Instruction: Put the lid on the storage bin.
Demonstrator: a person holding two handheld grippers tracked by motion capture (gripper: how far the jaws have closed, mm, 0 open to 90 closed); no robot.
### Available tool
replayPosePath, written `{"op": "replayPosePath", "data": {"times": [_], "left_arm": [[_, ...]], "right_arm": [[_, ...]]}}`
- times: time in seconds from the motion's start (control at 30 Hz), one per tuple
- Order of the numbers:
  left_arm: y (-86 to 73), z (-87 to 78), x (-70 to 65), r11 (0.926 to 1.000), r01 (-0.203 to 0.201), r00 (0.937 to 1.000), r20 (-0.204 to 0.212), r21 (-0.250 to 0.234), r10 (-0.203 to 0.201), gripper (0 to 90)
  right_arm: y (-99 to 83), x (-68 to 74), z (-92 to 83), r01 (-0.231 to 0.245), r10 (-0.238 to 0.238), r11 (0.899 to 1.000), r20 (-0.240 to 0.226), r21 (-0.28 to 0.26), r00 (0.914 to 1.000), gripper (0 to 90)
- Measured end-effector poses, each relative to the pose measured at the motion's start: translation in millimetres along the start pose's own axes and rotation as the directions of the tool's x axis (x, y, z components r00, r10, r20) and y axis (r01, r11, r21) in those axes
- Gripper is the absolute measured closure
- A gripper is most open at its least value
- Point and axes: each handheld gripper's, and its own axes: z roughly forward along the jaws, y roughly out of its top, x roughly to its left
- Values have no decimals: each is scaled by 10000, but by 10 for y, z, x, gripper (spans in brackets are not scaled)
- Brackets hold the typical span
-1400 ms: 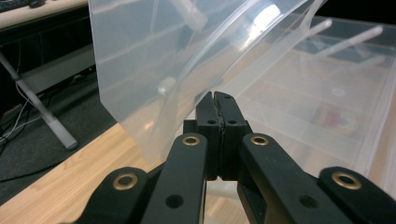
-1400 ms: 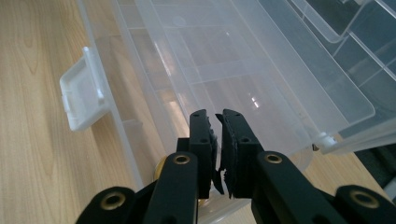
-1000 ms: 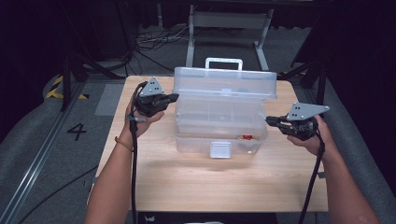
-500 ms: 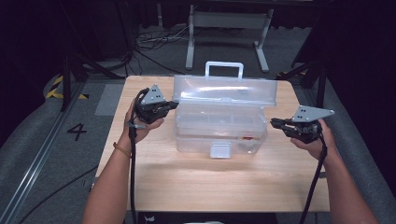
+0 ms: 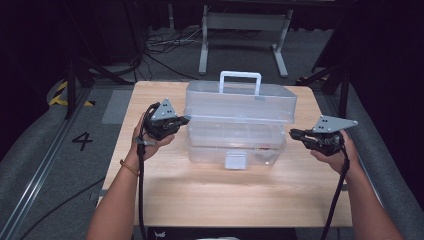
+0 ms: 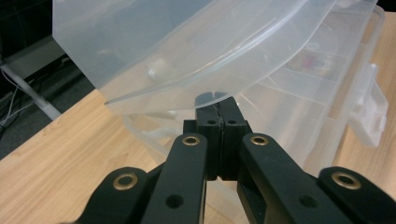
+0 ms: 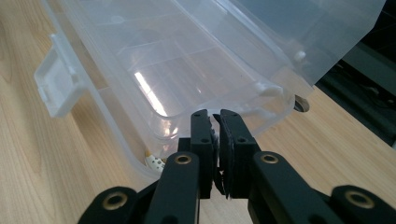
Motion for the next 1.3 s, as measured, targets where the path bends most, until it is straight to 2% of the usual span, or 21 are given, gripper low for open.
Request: {"op": "replayPosePath", "data": {"times": [0.43, 0.8, 0.97, 1.3], "left_arm": [[-138, 6, -39, 9993, -19, 10000, 18, 375, 18, 900], [-251, 18, -61, 9973, 54, 10000, 2, 733, -54, 900], [-253, 13, -76, 9958, -65, 10000, -27, 911, 68, 900], [-315, 44, -128, 9915, -246, 9997, -18, 1277, 250, 900]], "right_arm": [[-102, -23, 8, -390, 390, 9992, -43, 10, 9992, 838], [-133, -10, 11, -338, 339, 9993, -40, 128, 9994, 831], [-141, 0, 9, -321, 322, 9993, -76, 183, 9995, 831], [-184, 33, 38, -142, 159, 9978, -255, 652, 9995, 821]]}}
